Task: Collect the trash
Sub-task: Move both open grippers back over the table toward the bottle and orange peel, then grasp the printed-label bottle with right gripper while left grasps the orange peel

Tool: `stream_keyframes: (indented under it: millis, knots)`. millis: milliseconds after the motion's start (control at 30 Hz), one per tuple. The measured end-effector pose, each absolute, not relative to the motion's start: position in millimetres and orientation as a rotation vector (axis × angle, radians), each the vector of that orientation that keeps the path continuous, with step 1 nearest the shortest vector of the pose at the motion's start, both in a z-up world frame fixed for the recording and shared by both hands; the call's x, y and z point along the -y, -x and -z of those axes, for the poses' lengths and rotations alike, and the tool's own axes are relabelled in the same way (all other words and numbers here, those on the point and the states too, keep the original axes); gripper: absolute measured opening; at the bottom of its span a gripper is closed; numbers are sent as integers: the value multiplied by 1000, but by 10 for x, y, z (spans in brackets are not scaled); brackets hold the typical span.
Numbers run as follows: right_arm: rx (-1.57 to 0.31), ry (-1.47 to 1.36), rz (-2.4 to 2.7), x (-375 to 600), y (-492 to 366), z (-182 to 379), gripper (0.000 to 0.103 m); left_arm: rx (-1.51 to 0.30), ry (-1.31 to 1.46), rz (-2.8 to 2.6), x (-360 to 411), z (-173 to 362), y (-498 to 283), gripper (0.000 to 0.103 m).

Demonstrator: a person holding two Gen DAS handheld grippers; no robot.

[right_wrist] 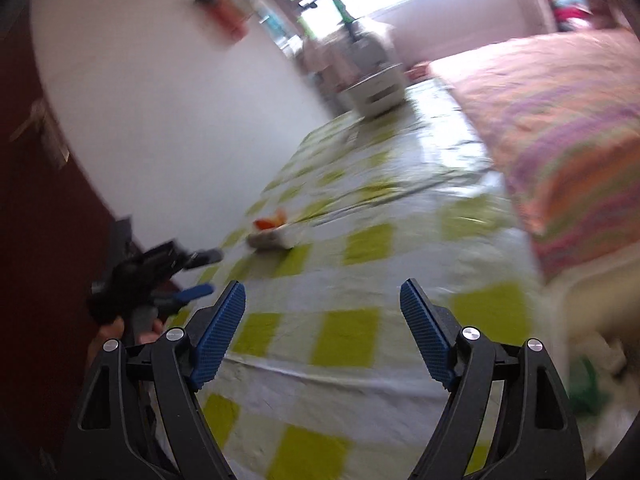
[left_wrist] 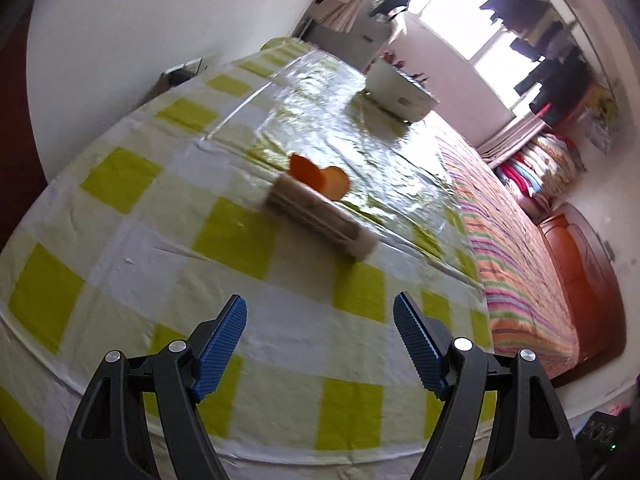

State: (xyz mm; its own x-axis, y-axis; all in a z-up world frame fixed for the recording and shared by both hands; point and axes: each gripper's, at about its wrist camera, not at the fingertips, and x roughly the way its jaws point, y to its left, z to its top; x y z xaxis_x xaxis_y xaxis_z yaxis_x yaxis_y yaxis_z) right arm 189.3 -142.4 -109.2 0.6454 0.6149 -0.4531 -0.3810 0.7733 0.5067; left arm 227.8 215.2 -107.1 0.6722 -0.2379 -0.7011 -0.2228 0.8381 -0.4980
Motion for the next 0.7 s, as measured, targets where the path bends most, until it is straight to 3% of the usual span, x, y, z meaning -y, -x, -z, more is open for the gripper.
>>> stream_keyframes:
  millis: [333,700]
  knots:
    - [-699,-12,-884,122,-2670,901,79,-864,695,-45,-2642,1138,-2343,74]
    - [-825,360,-940,-1004,-3489,1067,77,-916,684,-95,-2831,1178,-2319,74]
